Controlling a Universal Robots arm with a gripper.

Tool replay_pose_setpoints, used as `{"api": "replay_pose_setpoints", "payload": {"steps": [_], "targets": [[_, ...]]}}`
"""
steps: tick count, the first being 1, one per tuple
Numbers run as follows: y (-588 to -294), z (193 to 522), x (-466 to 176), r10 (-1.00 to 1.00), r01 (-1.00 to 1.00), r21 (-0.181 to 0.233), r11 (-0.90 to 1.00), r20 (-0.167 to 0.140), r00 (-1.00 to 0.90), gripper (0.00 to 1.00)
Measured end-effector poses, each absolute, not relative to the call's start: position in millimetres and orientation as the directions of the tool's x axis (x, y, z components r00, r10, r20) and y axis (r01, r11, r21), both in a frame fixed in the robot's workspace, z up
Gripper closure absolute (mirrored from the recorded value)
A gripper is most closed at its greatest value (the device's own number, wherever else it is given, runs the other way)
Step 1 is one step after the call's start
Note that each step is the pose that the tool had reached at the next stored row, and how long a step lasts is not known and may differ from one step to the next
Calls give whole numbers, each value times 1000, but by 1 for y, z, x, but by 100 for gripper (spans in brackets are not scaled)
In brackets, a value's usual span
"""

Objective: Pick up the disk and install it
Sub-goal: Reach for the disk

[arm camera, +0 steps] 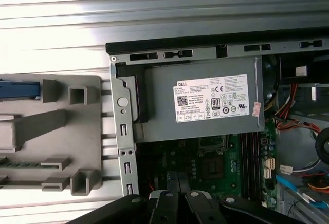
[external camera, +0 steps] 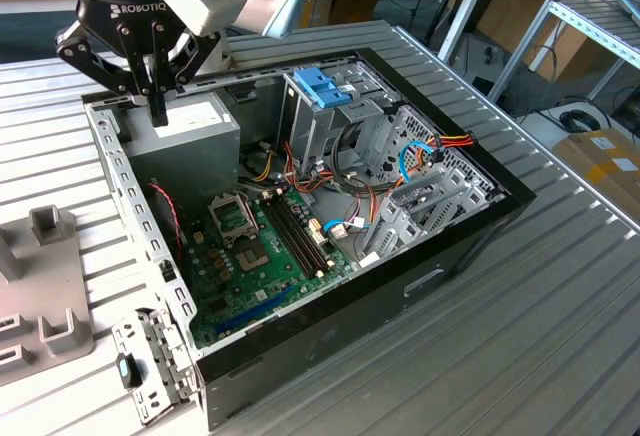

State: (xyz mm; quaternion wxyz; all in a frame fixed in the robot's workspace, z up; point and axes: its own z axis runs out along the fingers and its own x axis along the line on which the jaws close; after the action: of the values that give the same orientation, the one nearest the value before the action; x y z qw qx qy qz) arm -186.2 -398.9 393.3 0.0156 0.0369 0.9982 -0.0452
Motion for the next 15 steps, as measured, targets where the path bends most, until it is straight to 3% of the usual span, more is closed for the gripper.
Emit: {"api": "replay_pose_setpoints", "payload": {"steps": [15], "targets": [[-399, 393, -191, 72, 75, -105, 992, -36, -997, 89]]}}
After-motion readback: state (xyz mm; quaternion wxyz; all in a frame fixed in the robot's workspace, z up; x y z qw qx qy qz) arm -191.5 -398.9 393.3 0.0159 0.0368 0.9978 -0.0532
